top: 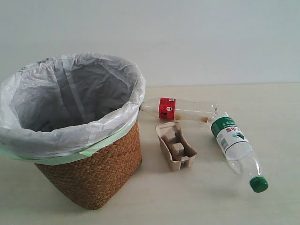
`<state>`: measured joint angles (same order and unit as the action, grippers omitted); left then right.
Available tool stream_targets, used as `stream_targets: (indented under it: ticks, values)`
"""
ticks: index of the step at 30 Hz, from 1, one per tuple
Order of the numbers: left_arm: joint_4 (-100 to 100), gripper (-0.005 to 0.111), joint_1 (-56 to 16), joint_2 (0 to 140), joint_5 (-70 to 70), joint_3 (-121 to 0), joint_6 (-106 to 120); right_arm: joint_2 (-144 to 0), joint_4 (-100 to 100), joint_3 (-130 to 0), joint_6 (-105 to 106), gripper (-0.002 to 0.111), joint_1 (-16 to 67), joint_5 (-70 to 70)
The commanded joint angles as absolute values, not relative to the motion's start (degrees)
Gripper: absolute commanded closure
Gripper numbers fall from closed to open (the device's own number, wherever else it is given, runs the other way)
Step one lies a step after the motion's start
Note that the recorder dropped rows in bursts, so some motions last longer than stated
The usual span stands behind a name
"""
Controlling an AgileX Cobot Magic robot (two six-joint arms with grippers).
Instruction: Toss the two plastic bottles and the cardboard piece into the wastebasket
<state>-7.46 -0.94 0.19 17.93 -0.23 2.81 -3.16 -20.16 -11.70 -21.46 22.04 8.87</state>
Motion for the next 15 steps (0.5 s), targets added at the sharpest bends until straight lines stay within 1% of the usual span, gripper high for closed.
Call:
stream_targets:
  ticks: [1, 5, 8, 12, 14, 15]
  values:
    - [-7.3, 0.103, -0.9, 0.0, 17.7, 0.0, 2.5, -12.6, -18.0, -22.2, -15.3, 0.107, 24.0, 15.5]
    - [-7.3, 0.103, -0.9, 0.0, 17.7, 0.0, 2.5, -26.9, -14.6, -33.6, -7.6, 0.107, 24.0, 22.9]
    - [-7.3, 0.103, -0.9, 0.0, 17.7, 0.0, 2.5, -39.2, -12.0, -43.7, -1.0, 0.107, 23.9, 33.6]
    - [-7.3, 0.103, -0.9, 0.0, 17.7, 0.0, 2.5, -55.7, -3.4, -57.9, -1.4, 0.107, 23.9, 50.0]
    - [-7.3, 0.103, -0.9, 0.0, 17.7, 0.0, 2.5, -63.0, -0.7, -63.0, -3.7, 0.107, 23.9, 54.7]
    - [-7.3, 0.103, -0.9, 0.0, 17.7, 0.0, 2.5, -66.1, 0.0, -65.4, -5.2, 0.104, 23.9, 56.5]
